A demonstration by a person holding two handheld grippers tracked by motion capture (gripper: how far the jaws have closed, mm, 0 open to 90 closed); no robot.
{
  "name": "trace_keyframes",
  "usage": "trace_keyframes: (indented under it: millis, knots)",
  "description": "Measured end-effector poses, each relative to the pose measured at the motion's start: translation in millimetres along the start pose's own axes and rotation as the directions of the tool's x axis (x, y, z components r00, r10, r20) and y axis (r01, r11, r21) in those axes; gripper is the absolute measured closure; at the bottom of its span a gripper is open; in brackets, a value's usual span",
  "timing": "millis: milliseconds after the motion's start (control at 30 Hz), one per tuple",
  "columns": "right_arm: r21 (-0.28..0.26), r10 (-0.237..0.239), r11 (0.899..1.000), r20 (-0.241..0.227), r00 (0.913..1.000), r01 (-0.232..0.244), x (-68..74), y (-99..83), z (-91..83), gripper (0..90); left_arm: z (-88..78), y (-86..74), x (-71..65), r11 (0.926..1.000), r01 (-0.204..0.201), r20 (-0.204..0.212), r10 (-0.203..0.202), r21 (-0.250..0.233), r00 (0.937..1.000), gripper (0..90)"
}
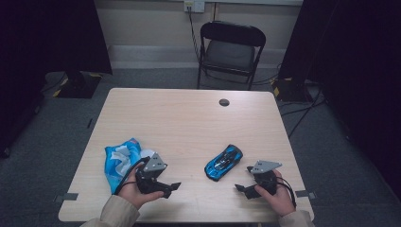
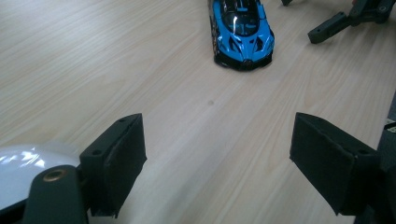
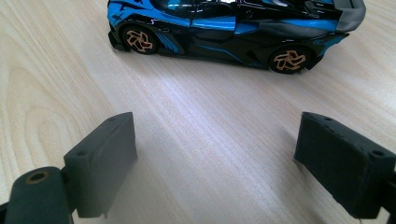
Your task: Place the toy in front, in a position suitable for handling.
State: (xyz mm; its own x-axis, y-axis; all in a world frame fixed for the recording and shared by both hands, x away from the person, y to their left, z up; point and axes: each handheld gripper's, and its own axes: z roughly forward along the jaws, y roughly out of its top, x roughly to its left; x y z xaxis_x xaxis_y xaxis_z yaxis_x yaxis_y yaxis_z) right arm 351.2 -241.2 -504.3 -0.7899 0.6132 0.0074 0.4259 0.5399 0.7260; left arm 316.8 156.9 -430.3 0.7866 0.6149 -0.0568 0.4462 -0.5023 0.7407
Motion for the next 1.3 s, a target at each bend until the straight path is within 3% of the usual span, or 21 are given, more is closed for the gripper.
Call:
trace_keyframes:
  millis: [300,567,900,1167,1300]
  knots:
    - [0.0,0.0,1.0,0.0,1.0,0.0,0.0,0.0,0.0,11.5,-30.8,-18.7,3.6,0.9997,0.01,-0.006,-0.009,0.022,0.9999,19.5]
    - [-0.001,0.001,1.0,0.007,1.0,-0.001,0.3,0.2,0.6,10.9,-53.5,-38.9,5.4,0.9999,0.008,-0.019,-0.008,0.007,0.9998,21.4]
    - [-0.001,0.002,1.0,0.007,1.0,-0.002,0.3,0.3,0.8,10.8,-68.3,-55.1,13.4,0.9989,0.046,-0.061,-0.046,0.008,0.9971,23.3]
    - [-0.001,0.002,1.0,0.007,1.0,-0.002,0.4,0.3,0.7,10.9,-92.1,-72.1,14.2,0.997,0.077,-0.089,-0.077,0.003,0.9931,25.2]
    - [-0.001,0.002,1.0,0.007,1.0,-0.002,0.4,0.3,0.7,10.9,-99.8,-85.7,16.5,0.9941,0.103,-0.105,-0.1,0.032,0.9894,25.5]
